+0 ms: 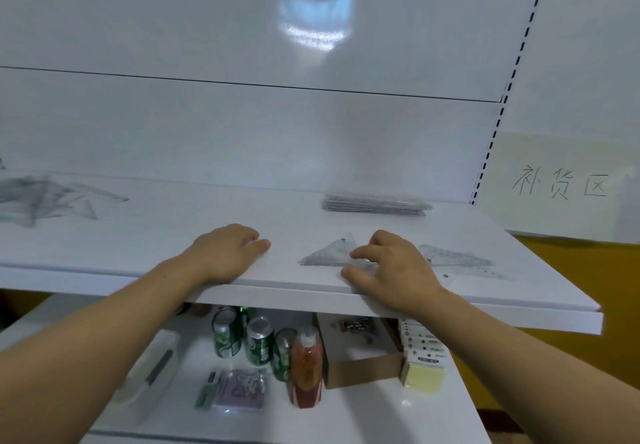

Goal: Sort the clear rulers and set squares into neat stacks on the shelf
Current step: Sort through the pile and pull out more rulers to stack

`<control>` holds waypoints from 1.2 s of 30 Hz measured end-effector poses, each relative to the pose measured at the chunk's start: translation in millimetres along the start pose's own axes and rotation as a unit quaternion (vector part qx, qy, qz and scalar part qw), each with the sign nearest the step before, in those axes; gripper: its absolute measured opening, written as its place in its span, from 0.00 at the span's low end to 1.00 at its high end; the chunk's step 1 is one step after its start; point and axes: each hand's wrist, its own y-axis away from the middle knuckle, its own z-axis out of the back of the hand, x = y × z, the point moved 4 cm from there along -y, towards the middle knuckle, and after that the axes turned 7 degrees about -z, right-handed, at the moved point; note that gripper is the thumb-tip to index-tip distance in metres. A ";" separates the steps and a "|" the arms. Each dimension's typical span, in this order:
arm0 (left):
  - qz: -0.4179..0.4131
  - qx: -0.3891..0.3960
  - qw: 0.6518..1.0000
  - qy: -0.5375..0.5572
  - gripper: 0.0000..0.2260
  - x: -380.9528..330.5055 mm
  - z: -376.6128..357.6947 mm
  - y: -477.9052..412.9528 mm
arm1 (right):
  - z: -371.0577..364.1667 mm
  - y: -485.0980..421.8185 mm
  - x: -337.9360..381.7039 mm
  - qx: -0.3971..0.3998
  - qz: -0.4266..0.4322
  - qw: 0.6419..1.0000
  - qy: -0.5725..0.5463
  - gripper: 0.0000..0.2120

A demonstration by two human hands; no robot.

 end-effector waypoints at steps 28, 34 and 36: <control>0.014 0.000 1.000 0.020 0.28 54.6 23.7 8.8 | -9.6 -84.8 73.6 0.249 0.034 0.961 0.115 0.39; 0.065 -0.020 0.998 0.008 0.30 184.8 69.1 34.1 | -76.2 -138.5 180.4 0.271 0.028 0.959 0.084 0.39; 0.086 -0.032 0.996 0.008 0.29 239.2 88.4 49.0 | -100.1 -157.4 228.1 0.268 0.035 0.959 0.079 0.39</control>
